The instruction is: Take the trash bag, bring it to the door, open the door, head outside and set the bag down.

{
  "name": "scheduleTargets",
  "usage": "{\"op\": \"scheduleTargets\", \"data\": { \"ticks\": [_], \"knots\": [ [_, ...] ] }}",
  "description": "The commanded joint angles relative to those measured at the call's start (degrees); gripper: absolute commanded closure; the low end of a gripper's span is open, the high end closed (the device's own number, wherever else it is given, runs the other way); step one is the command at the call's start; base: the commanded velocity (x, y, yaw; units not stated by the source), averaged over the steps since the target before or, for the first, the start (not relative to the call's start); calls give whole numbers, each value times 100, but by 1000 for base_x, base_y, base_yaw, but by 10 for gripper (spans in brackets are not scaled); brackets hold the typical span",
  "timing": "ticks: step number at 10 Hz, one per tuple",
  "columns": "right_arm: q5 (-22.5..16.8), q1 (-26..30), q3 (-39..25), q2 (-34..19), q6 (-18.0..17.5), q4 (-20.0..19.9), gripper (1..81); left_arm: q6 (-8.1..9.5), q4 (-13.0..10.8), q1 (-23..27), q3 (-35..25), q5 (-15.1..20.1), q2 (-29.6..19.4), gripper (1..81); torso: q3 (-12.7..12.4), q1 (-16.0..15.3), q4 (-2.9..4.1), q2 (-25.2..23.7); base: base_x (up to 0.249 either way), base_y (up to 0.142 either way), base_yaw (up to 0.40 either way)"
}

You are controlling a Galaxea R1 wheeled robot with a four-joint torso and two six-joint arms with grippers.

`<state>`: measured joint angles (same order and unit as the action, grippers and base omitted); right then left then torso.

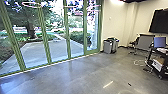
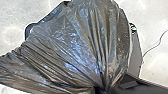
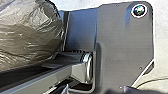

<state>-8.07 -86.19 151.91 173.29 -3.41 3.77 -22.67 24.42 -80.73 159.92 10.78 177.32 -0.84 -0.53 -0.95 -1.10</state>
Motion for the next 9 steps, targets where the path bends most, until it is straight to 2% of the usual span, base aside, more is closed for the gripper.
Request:
{"op": "scheduleTargets", "data": {
  "ticks": [1, 8, 9],
  "knots": [
    [-327, 317, -22, 24, 7, 28, 10, -35, 2, 360, -4, 408, 40, 811, 0, 0, 0, 0, 99, 0, 0],
    [-327, 308, -22, 24, 7, 28, 10, -35, 2, 360, -4, 408, 31, 811, 0, 0, 0, 0, 106, 0, 0],
    [-327, 316, -22, 24, 7, 28, 10, -35, 2, 360, -4, 408, 31, 811, 0, 0, 0, 0, 114, -66, 0]
  ]
}}
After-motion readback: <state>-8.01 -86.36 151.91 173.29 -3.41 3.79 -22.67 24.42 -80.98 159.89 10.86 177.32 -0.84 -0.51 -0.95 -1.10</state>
